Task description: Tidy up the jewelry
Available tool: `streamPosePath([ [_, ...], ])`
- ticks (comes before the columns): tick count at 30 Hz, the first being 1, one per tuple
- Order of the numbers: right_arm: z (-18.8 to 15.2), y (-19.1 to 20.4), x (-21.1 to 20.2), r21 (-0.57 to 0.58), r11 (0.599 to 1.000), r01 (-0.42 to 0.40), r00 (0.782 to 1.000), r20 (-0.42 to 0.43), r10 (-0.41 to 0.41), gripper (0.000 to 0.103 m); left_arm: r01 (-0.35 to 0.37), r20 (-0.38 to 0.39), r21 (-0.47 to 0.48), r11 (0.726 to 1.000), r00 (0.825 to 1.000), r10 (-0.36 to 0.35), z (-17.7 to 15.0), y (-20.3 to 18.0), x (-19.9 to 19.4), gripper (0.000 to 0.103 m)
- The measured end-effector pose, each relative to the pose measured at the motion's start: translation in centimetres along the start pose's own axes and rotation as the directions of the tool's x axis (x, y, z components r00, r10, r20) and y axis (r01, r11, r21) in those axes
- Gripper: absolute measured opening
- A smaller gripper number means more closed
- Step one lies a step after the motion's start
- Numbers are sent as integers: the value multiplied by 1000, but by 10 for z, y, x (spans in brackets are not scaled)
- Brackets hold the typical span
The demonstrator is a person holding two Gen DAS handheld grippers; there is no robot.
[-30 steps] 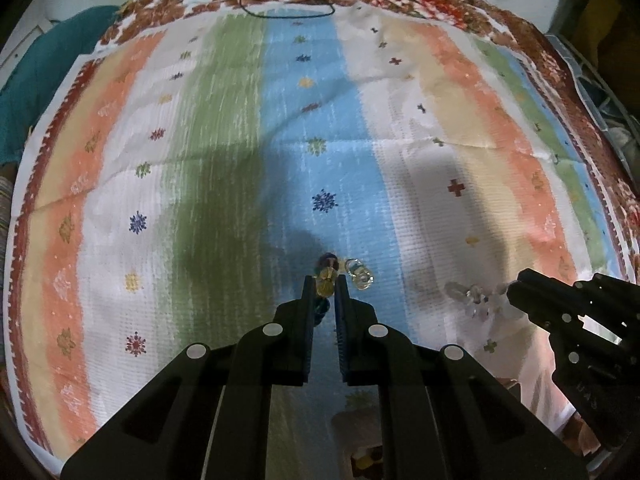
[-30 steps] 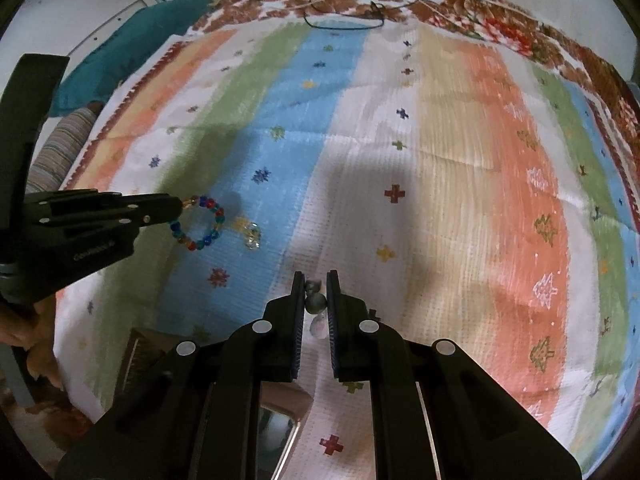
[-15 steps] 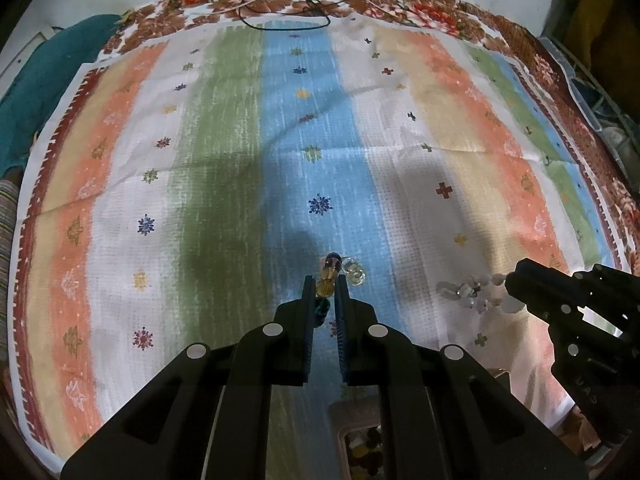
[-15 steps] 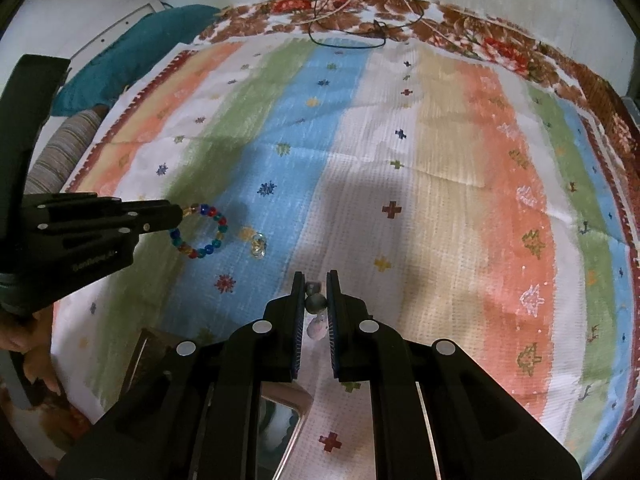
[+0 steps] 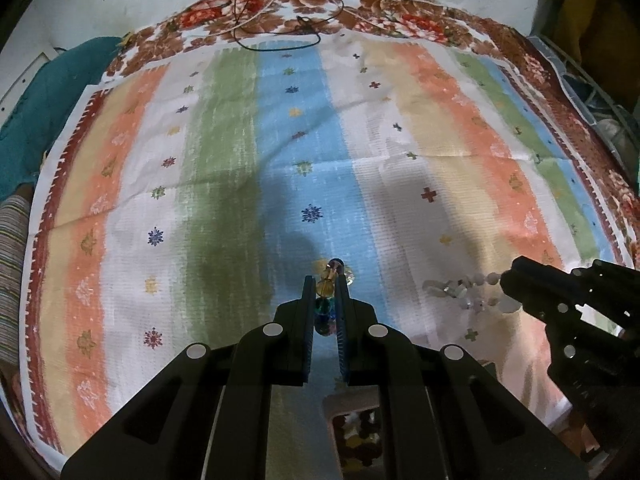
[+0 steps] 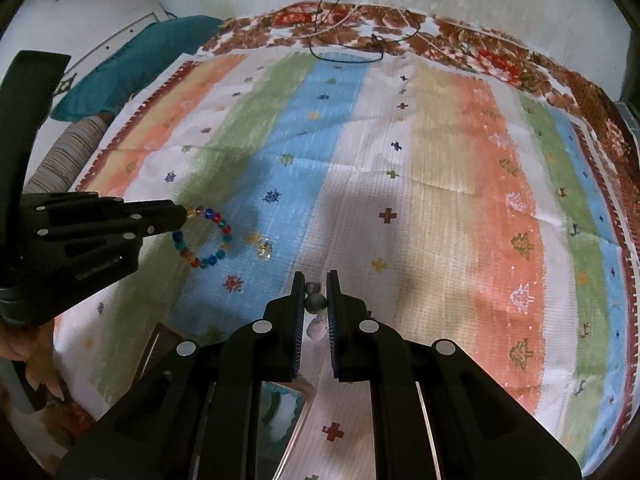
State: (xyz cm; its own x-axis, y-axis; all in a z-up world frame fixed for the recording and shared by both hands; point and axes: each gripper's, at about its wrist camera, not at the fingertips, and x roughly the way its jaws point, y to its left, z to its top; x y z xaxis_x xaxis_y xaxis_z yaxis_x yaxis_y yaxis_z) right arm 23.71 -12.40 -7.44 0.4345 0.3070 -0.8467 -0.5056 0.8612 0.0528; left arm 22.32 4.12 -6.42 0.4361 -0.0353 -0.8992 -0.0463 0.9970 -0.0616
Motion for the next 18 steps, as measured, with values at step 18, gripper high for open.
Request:
streamPosePath([
  [18, -13, 10, -27, 0, 1000, 15, 998, 61, -15, 12, 27, 70, 28, 999, 997, -29, -12, -19, -32, 5],
])
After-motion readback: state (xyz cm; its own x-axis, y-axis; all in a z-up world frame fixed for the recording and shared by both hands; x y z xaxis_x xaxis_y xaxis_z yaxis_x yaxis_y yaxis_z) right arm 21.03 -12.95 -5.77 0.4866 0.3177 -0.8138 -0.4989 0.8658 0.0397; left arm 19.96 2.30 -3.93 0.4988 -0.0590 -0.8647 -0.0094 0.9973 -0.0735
